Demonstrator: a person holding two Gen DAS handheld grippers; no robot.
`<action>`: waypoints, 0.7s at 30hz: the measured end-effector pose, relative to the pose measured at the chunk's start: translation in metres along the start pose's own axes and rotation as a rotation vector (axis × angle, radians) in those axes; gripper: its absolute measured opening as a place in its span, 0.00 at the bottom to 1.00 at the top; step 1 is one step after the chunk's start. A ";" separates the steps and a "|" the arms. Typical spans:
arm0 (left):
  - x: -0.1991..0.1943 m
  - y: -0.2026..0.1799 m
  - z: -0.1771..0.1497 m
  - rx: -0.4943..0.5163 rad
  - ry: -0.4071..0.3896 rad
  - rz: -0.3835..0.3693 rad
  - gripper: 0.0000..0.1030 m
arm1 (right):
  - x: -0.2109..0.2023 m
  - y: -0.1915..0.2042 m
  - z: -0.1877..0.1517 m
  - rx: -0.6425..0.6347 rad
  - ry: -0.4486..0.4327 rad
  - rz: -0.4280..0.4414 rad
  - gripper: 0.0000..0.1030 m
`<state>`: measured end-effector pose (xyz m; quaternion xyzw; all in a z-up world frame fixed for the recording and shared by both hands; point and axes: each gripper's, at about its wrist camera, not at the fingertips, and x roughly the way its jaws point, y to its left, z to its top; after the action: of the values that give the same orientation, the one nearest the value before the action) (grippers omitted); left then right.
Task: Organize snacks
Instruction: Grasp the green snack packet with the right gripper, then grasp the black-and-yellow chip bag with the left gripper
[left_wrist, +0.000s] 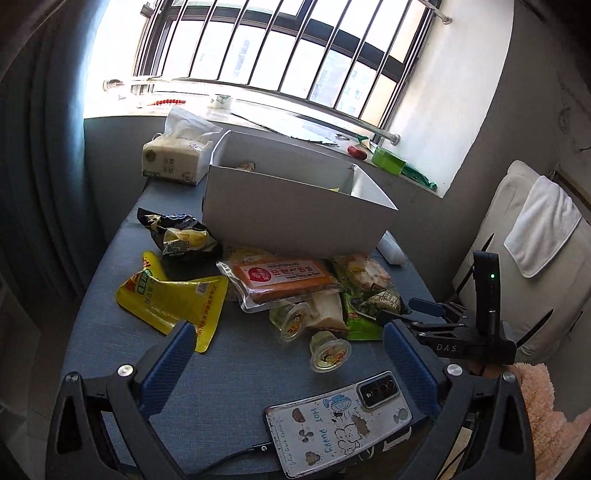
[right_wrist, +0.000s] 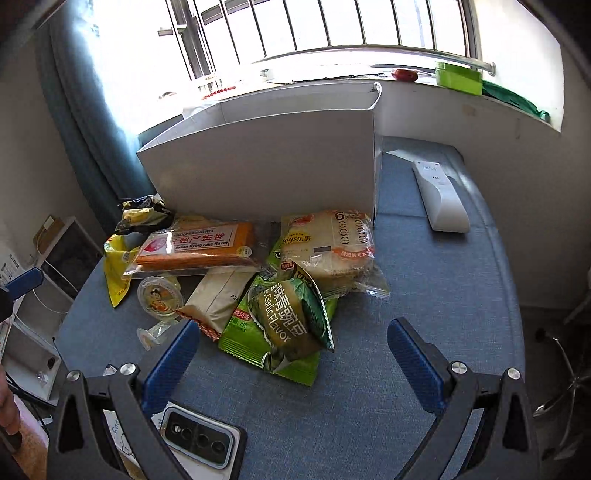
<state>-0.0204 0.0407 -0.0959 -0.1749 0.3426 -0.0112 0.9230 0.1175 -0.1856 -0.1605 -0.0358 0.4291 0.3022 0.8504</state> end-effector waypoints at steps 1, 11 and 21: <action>0.000 0.004 0.000 -0.015 0.001 0.002 1.00 | 0.005 -0.001 0.000 0.001 0.012 0.015 1.00; 0.020 0.033 0.010 -0.064 0.019 0.044 1.00 | -0.007 -0.013 -0.008 0.057 0.005 0.012 0.36; 0.098 0.094 0.066 -0.132 0.117 0.168 1.00 | -0.051 -0.029 -0.021 0.164 -0.052 0.068 0.36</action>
<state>0.0869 0.1361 -0.1420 -0.2048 0.4095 0.0784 0.8855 0.0958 -0.2402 -0.1411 0.0563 0.4310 0.2956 0.8507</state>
